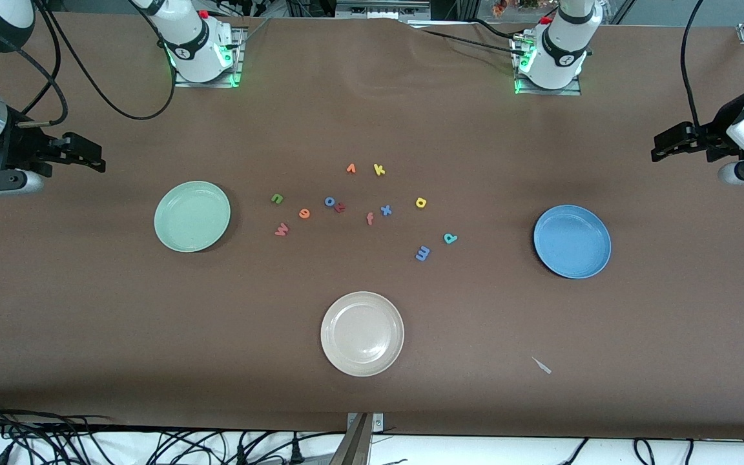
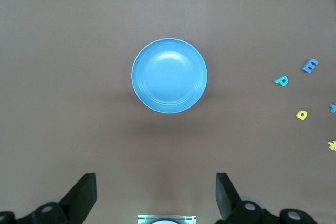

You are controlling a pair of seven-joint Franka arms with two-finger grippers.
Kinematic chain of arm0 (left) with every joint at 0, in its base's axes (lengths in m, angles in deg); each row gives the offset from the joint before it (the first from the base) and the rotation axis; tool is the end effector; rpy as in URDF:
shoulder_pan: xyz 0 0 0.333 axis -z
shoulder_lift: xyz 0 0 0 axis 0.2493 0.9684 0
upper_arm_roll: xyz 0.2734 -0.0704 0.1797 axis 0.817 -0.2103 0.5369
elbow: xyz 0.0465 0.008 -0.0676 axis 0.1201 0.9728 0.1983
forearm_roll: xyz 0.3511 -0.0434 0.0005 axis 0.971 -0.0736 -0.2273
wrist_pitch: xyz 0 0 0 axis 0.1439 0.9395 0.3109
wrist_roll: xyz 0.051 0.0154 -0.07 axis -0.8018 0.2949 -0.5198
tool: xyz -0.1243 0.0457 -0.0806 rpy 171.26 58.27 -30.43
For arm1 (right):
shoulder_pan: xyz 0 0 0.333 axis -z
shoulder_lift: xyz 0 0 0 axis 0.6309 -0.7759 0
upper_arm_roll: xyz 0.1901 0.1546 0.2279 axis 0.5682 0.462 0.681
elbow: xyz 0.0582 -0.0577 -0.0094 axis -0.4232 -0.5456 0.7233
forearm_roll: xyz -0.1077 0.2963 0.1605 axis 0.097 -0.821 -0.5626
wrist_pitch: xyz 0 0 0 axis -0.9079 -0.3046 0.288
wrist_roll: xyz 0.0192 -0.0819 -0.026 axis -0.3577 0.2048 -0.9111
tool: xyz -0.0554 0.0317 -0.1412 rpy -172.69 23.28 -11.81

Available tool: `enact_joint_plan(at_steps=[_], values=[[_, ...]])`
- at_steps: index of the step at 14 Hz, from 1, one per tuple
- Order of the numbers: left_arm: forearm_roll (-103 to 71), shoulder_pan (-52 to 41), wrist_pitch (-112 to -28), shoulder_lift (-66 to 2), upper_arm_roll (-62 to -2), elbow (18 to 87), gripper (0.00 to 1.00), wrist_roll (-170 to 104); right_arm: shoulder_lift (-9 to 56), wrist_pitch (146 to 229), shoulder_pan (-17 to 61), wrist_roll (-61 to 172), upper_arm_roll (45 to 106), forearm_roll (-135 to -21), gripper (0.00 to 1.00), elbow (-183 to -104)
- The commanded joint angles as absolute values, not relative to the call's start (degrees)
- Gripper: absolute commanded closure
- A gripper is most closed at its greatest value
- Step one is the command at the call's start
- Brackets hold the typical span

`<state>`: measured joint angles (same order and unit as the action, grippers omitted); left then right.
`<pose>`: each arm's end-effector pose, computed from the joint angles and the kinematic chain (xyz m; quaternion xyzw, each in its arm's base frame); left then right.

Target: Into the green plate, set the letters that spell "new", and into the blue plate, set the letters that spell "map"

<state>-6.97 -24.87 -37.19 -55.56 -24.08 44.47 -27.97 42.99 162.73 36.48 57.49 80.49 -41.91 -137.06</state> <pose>0.5046 0.0008 0.5622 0.9970 0.0103 -0.0771 0.0032 0.5296 0.0230 0.5434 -0.9978 -0.0466 0.0469 0.0112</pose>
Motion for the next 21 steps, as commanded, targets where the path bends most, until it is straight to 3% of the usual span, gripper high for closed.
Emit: enact_joint_plan(at_steps=[1,21], values=[[-6.34,-24.81,-37.39,-55.77,-24.14,44.52,0.0,-26.88,43.65,163.27,36.57,57.19,80.65,-41.17,0.0,-137.79],[-6.25,-24.72,-37.39,-55.77,-24.23,44.52,0.0,-26.88,43.65,166.08,36.48,57.28,80.83,-41.17,0.0,-139.9]])
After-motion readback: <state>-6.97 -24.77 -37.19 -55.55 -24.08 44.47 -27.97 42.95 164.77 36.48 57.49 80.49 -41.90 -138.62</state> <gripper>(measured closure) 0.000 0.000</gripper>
